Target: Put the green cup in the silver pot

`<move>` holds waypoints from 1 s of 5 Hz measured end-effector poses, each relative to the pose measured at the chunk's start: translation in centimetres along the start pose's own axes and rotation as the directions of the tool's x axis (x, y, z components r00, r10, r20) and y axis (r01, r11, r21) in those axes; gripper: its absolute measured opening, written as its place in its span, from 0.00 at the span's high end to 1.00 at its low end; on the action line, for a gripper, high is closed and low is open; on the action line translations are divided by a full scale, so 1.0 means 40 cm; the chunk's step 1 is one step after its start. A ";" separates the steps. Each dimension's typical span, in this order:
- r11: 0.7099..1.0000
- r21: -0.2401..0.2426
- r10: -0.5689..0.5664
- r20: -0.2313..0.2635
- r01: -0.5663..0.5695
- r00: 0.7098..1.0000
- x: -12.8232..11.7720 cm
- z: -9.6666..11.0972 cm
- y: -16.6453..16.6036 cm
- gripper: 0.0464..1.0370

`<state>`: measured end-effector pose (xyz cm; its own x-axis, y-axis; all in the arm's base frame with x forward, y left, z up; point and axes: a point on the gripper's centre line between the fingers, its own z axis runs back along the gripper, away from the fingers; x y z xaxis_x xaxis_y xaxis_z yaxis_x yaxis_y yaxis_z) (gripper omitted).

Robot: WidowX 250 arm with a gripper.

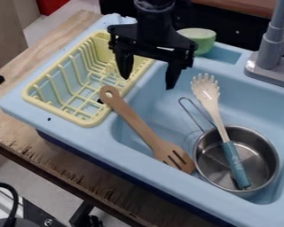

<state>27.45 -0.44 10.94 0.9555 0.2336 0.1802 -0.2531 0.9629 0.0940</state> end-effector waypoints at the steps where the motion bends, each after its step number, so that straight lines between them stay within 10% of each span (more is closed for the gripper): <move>1: 1.000 0.005 0.009 -0.025 -0.009 1.000 -0.009 -0.016 0.000 0.04; 3: 0.962 -0.033 0.271 -0.035 -0.272 0.962 0.035 0.002 -0.005 0.04; 5: 0.818 -0.059 0.571 -0.041 -0.573 0.820 0.125 0.038 -0.012 0.04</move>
<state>32.12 0.05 13.29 0.6451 0.7469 0.1613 -0.7451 0.6616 -0.0841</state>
